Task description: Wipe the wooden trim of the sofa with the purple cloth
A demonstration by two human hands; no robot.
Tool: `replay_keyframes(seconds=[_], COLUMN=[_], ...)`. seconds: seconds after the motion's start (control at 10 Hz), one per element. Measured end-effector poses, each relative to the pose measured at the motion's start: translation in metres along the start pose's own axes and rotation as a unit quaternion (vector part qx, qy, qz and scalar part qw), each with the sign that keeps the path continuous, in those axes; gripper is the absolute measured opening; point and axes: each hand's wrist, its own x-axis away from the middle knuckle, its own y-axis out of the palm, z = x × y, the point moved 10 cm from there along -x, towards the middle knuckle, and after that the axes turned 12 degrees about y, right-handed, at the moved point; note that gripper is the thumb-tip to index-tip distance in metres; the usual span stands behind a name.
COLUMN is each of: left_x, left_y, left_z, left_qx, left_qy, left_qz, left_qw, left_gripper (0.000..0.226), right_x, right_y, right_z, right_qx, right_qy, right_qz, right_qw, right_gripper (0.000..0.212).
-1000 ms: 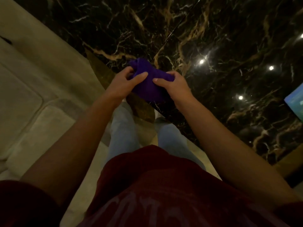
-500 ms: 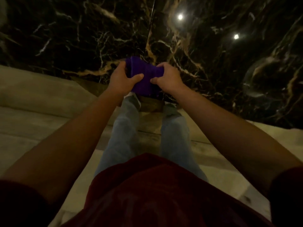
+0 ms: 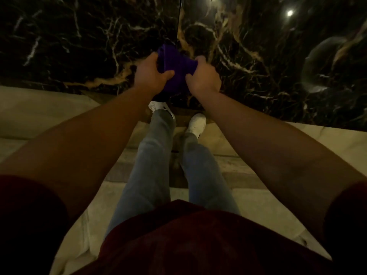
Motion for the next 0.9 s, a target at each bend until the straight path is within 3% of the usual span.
replay_keyframes(seconds=[0.2,0.4,0.6,0.9], left_x=[-0.001,0.006,0.038,0.107], left_y=[0.006,0.005,-0.012,-0.006], left_z=[-0.013,-0.006,0.042,0.118], left_qx=[-0.171,-0.169,-0.212,-0.212], left_qy=[-0.036,-0.068,0.030,0.080], left_qz=[0.024,0.036,0.095,0.087], left_qw=[0.984,0.983,0.972,0.970], left_gripper=[0.061,0.070,0.075,0.071], right_x=[-0.017,-0.018,-0.001,0.059], right_y=[0.002,-0.009,-0.040,-0.104], right_z=[0.015,0.052,0.089,0.132], right_qx=[0.007,-0.021,-0.039,-0.145], right_qy=[0.009,0.054,0.072,0.063], right_qz=[0.017,0.001,0.005,0.014], right_qw=[1.000,0.998,0.997,0.987], right_gripper=[0.051,0.043,0.040,0.034])
